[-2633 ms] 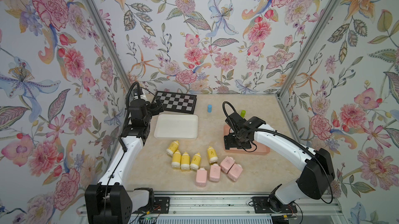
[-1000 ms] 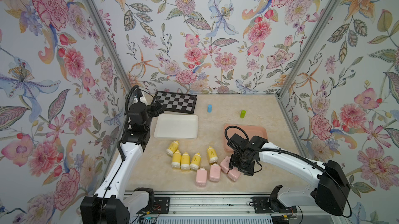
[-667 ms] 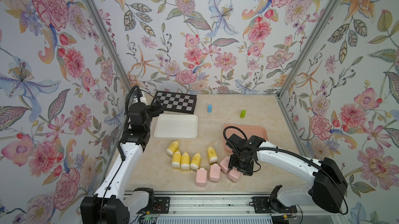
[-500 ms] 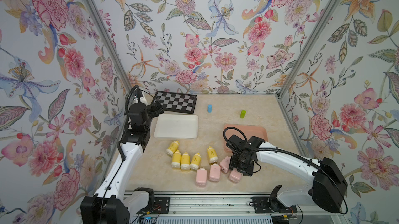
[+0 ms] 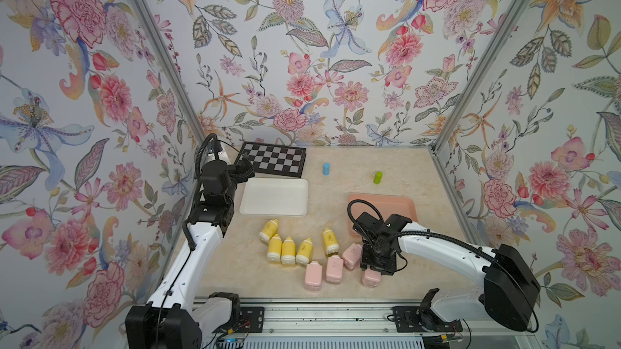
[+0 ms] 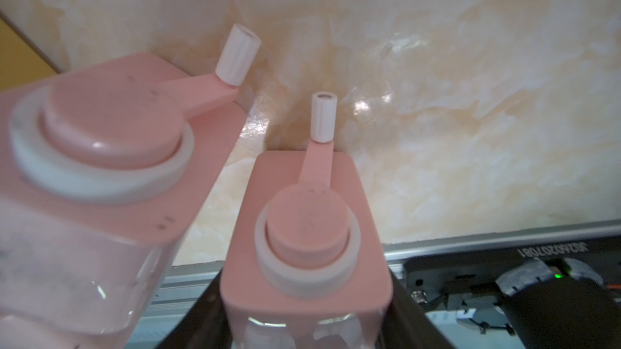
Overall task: Place the pencil sharpeners by color into the storage box
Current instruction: Pick up the pencil sharpener from the center of the board.
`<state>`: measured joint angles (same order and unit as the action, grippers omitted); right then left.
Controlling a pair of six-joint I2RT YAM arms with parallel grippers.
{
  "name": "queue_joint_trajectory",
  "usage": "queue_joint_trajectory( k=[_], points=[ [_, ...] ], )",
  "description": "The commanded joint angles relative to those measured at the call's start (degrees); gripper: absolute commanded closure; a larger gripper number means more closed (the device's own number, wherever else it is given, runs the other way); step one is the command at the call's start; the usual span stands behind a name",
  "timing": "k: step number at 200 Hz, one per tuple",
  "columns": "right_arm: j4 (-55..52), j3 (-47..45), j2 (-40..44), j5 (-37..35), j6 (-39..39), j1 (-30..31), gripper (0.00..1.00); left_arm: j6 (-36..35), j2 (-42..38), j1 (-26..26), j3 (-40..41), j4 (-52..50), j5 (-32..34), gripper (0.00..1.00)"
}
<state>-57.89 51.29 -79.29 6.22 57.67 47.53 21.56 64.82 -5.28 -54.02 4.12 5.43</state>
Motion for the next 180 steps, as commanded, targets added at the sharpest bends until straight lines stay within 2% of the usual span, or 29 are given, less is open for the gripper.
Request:
queue_joint_trajectory(
  k=[1, 37, 76, 127, 180],
  points=[
    [-1.84, -1.09, -0.96, -2.80, -1.72, -0.66, 0.48, -1.30, -0.41, -0.56, 0.49, 0.54, 1.65, 0.01],
    [-1.89, -1.28, -0.36, -2.93, -3.25, -1.00, 0.56, -1.35, -0.39, -0.54, 0.63, 0.45, 2.11, 0.01],
    [-3.86, -0.77, 1.36, -3.34, -5.39, -2.54, 0.59, -1.43, -0.33, -0.70, 0.58, 0.37, 2.46, 0.01],
    [-7.59, 1.62, 2.56, -4.98, -11.40, -8.25, 0.61, -1.61, -0.52, -0.70, 0.69, 0.45, 2.58, 0.01],
    [-13.65, 8.54, 1.64, -7.66, -20.14, -14.59, 0.61, -1.87, -0.55, -0.74, 0.70, 0.39, 2.84, 0.01]
  ],
)
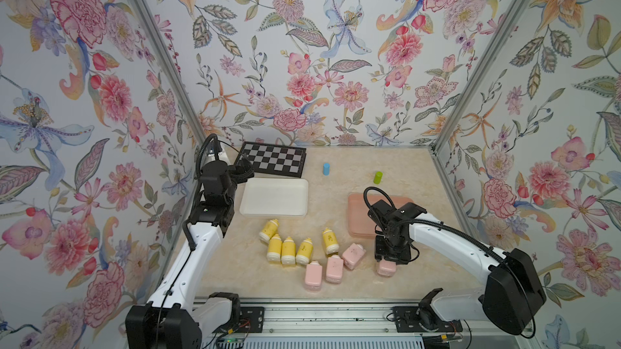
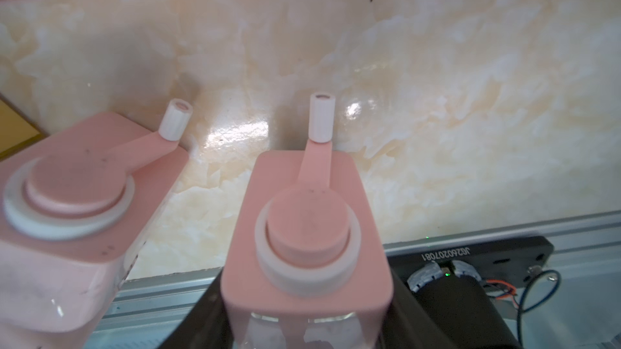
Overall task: Place the pencil sharpeners by color into the storage box
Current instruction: Pick up the pencil sharpener from the center of the board.
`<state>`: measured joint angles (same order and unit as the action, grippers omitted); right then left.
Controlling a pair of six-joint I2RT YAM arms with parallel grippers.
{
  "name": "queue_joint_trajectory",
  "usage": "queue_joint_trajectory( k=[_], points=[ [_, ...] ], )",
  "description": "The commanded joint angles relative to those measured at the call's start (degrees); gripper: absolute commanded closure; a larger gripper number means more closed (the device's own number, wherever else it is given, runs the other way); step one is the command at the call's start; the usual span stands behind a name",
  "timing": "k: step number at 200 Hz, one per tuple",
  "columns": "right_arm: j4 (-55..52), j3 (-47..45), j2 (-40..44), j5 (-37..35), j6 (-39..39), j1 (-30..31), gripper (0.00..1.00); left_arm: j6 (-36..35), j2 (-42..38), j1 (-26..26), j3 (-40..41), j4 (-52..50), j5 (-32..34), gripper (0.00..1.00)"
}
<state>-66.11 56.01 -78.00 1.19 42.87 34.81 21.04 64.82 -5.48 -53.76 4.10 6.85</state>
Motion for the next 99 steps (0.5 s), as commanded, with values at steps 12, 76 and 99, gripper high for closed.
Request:
queue_joint_trajectory(
  k=[12, 76, 99],
  points=[
    [-6.24, 5.30, -0.17, -3.00, -6.97, -2.82, 0.61, -1.44, -0.51, -0.51, 0.55, 0.47, 1.55, 0.01],
    [-9.73, 17.44, -5.54, -5.66, -15.92, -5.58, 0.61, -1.79, -0.48, -0.66, 0.65, 0.56, 1.97, 0.00],
    [-10.63, 23.13, -8.87, -6.84, -18.94, -5.95, 0.61, -2.04, -0.48, -0.65, 0.73, 0.58, 2.27, 0.01]
  ],
)
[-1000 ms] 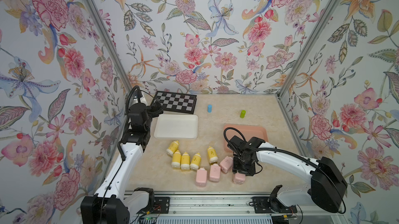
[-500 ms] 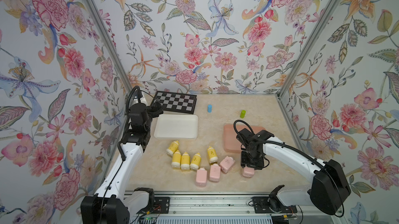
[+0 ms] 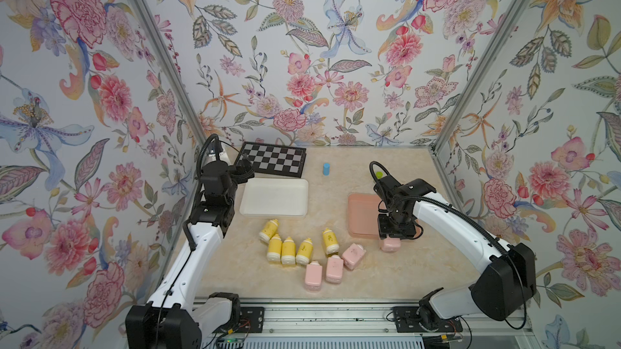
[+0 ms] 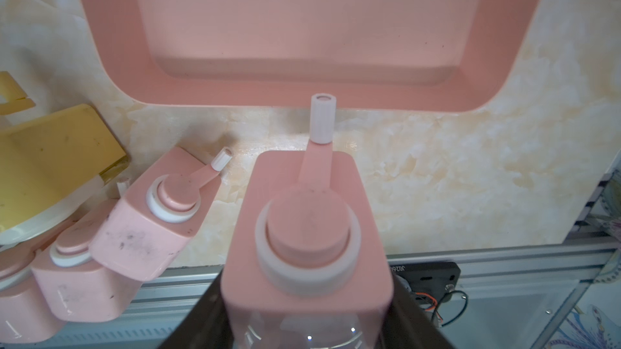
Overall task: Place the pencil sharpeners by color into the storage box
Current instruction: Pick up the pencil sharpener from the center of the board, then place the pencil sharpener in the storage box.
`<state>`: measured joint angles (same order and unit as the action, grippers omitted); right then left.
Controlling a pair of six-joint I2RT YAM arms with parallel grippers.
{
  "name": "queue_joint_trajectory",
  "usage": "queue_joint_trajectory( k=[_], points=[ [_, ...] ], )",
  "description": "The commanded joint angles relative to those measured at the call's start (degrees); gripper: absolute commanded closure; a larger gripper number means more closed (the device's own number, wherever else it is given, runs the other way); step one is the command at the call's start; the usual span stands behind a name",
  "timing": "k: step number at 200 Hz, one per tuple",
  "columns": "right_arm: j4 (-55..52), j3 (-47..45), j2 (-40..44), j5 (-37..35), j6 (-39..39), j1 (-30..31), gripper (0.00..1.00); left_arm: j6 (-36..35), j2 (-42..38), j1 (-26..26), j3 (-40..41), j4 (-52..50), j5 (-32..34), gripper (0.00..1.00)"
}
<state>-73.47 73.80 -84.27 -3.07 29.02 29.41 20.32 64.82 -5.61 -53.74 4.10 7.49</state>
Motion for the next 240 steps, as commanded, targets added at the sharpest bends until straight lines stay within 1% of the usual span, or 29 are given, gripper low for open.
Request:
queue_joint_trajectory(
  k=[1, 46, 100, 240],
  points=[
    [-3.30, 5.54, -2.76, -2.61, -5.18, -0.56, 0.61, -1.33, -0.53, -0.53, 0.76, 0.61, 1.65, 0.01],
    [-3.26, 14.47, -10.91, -4.10, -9.60, -1.02, 0.62, -1.96, -0.38, -0.52, 0.87, 0.62, 2.23, 0.00],
    [-2.45, 21.78, -19.10, -2.32, -10.22, -1.03, 0.62, -2.65, -0.99, -0.66, 1.18, 0.82, 3.48, 0.01],
    [4.08, 21.84, -28.20, 2.27, -5.72, 1.25, 0.62, -2.68, -1.24, -0.72, 1.62, 1.18, 3.72, 0.01]
  ],
)
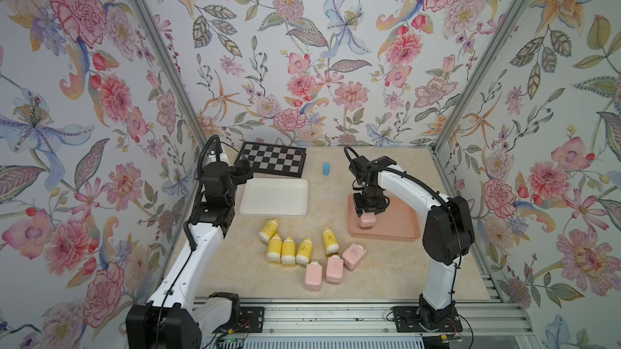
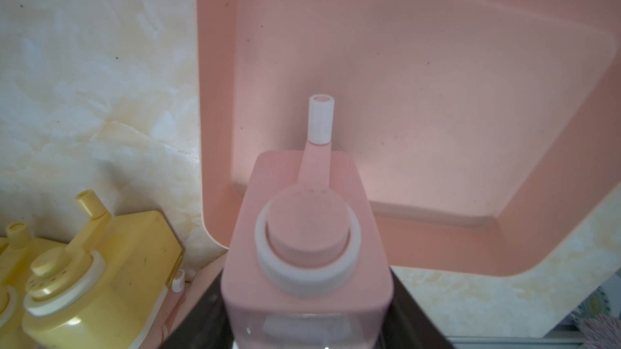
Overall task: Place the pencil sharpeners by color into the storage box
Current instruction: Place the pencil sharpener in the storage box.
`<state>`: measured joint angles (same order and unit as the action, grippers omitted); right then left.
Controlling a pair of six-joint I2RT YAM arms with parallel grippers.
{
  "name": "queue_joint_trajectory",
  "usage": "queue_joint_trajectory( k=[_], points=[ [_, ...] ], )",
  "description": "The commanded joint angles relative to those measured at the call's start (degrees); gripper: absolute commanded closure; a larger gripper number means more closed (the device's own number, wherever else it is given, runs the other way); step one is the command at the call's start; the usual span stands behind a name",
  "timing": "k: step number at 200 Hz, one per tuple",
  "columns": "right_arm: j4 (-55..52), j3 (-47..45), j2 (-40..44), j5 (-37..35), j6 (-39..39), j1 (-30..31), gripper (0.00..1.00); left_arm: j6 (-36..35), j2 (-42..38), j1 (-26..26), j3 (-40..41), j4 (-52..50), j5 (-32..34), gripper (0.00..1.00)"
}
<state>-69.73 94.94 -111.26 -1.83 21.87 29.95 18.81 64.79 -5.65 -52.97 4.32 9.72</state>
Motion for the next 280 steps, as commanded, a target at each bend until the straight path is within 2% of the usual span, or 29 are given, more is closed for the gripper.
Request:
queue_joint_trajectory(
  k=[1, 280],
  points=[
    [0.36, 0.70, -1.27, 1.08, 1.43, 0.71, 0.62, -1.16, -1.19, -0.68, 0.85, 0.96, 1.47, 0.00],
    [3.99, -3.62, -2.64, 2.04, 10.85, 2.49, 0.62, -1.58, -1.99, -0.77, 1.20, 1.40, 1.54, 0.01]
  ],
)
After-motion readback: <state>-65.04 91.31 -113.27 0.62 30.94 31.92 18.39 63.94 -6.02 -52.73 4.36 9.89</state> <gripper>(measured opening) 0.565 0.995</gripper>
